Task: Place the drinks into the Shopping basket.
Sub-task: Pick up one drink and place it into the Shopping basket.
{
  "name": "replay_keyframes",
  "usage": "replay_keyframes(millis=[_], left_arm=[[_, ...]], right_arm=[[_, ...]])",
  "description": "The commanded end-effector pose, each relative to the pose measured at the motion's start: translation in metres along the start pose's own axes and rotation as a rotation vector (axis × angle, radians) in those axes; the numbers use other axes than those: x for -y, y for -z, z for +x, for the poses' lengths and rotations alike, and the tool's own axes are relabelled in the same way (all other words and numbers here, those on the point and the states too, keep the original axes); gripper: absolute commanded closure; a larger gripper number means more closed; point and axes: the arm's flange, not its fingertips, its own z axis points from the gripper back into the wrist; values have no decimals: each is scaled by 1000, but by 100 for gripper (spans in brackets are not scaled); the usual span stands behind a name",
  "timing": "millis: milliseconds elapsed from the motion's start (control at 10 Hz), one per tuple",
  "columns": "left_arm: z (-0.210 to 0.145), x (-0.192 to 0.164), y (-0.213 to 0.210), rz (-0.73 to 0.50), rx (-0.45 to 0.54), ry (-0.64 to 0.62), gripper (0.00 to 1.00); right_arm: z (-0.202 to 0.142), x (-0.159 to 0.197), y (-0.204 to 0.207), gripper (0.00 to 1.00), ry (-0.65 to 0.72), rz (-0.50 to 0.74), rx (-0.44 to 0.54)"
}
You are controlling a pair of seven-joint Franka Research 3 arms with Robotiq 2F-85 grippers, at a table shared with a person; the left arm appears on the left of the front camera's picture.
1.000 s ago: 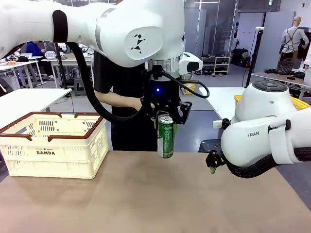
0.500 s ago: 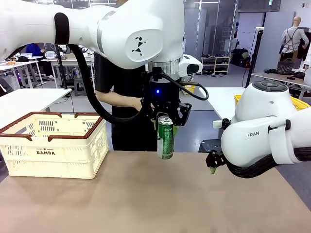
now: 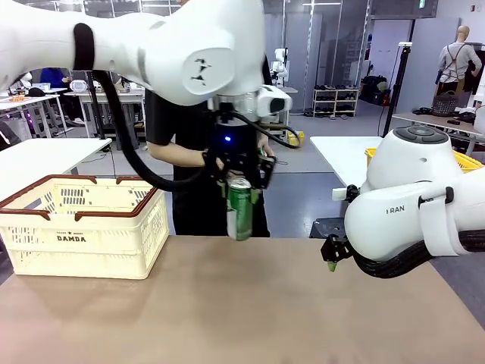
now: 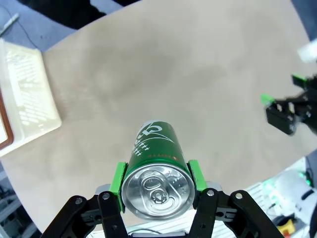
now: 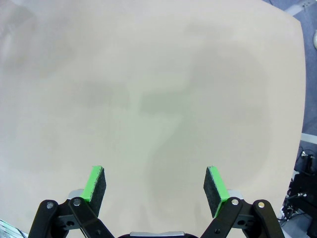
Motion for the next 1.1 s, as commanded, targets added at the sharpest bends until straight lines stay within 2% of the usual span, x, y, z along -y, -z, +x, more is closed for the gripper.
replay_keyframes(millis=[0, 300, 600, 1000], left_arm=[[-11, -60, -6, -16, 28, -116, 42], [-21, -161, -21, -2, 36, -249, 42], [-49, -245, -44, 29, 69, -378, 42], [-62, -351, -31, -2, 172, -516, 42]], right_arm=[[-1, 1, 2, 0, -8, -5, 7], [-1, 1, 2, 0, -8, -5, 7], [-1, 1, 2, 0, -8, -5, 7], [-1, 1, 2, 0, -8, -5, 7]])
